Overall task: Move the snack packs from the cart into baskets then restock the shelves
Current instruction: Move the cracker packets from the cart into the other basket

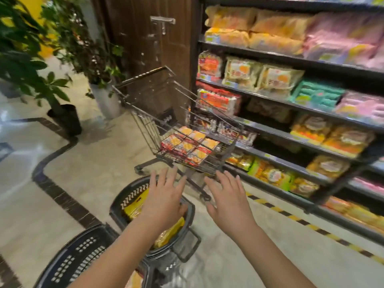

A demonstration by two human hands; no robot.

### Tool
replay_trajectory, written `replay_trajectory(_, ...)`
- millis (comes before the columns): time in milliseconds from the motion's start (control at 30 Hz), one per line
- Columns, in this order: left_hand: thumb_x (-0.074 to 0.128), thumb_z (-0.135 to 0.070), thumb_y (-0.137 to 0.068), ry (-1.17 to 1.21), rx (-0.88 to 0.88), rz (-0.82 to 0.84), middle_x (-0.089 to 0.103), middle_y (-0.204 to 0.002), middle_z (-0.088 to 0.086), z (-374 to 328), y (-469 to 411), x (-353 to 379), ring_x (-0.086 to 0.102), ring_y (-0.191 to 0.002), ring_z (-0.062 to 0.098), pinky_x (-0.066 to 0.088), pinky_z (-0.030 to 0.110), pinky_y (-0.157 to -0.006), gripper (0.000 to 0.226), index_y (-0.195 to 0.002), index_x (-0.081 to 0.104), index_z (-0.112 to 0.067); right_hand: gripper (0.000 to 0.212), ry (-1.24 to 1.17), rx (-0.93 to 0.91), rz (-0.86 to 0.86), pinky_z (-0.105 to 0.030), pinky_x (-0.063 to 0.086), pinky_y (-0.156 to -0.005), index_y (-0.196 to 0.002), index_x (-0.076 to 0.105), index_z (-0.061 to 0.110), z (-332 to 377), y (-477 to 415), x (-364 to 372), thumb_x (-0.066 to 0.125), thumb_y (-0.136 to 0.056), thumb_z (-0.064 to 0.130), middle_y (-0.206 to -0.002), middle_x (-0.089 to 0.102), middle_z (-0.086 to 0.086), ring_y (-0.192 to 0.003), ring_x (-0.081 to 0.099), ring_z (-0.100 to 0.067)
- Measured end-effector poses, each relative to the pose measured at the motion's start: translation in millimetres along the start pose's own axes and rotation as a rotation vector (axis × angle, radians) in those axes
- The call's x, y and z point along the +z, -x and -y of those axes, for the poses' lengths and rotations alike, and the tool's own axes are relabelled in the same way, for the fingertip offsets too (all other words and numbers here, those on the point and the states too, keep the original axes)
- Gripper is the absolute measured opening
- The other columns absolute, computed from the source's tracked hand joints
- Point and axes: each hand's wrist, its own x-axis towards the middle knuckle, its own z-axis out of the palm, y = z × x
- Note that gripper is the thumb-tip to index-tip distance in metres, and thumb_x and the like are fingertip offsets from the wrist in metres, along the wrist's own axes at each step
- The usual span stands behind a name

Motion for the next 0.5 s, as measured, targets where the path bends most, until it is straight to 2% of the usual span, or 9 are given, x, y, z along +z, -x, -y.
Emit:
replay_trajectory(100, 0.044, -0.060, -0.101, 0.008, 0.029, -0.005, -0.012, -0.172, 0.008, -48.9, -37.7, -9.4, -0.011, -0.158, 0.035, -0.009, 0.058, -0.126, 0.079, -0.164, 0.005, -0.030, 0.065, -0.049, 0.051, -0.027, -0.045, -0.011, -0.121, -0.158, 0.026, 0.035, -57.1, 2.2, -11.9, 0.054, -0.099, 0.042, -0.168, 0.016, -0.006, -0.156, 0.005, -0.029)
replay_trajectory(267, 0.044, -0.062, -0.100, 0.000, 0.066, 0.016, -0.009, -0.172, 0.008, -137.2, -107.8, -18.9, -0.010, -0.158, 0.034, -0.006, 0.058, -0.126, 0.079, -0.164, 0.009, -0.030, 0.066, -0.050, 0.100, -0.036, -0.045, -0.011, -0.122, -0.160, 0.016, 0.036, -167.5, -8.5, -28.9, 0.049, -0.103, 0.041, -0.170, 0.007, -0.005, -0.156, -0.002, -0.027)
replay_trajectory(367, 0.043, -0.061, -0.100, 0.016, 0.082, 0.033, -0.008, -0.172, 0.007, -177.1, -140.0, -24.0, -0.009, -0.158, 0.033, -0.006, 0.057, -0.126, 0.078, -0.164, 0.009, -0.032, 0.067, -0.064, 0.077, -0.027, -0.045, -0.011, -0.122, -0.161, 0.016, 0.034, -221.1, -23.2, -32.2, 0.049, -0.103, 0.040, -0.170, 0.008, -0.006, -0.156, 0.000, -0.028)
replay_trajectory(433, 0.032, -0.067, -0.097, 0.015, 0.082, 0.020, -0.006, -0.172, 0.007, -191.7, -155.2, -23.4, -0.007, -0.158, 0.033, -0.008, 0.056, -0.126, 0.078, -0.164, 0.011, -0.032, 0.068, -0.080, 0.056, -0.017, -0.045, -0.012, -0.121, -0.160, 0.021, 0.033, -245.0, -34.4, -29.8, 0.054, -0.101, 0.039, -0.169, 0.013, -0.008, -0.156, 0.004, -0.030)
replay_trajectory(500, 0.013, -0.074, -0.083, 0.040, 0.085, -0.004, 0.001, -0.173, 0.008, -198.3, -169.2, -20.0, -0.002, -0.159, 0.034, -0.010, 0.053, -0.123, 0.090, -0.163, 0.017, -0.033, 0.068, -0.100, 0.032, -0.003, -0.047, -0.009, -0.121, -0.158, 0.029, 0.033, -262.5, -47.6, -26.3, 0.060, -0.097, 0.038, -0.167, 0.022, -0.008, -0.156, 0.011, -0.031)
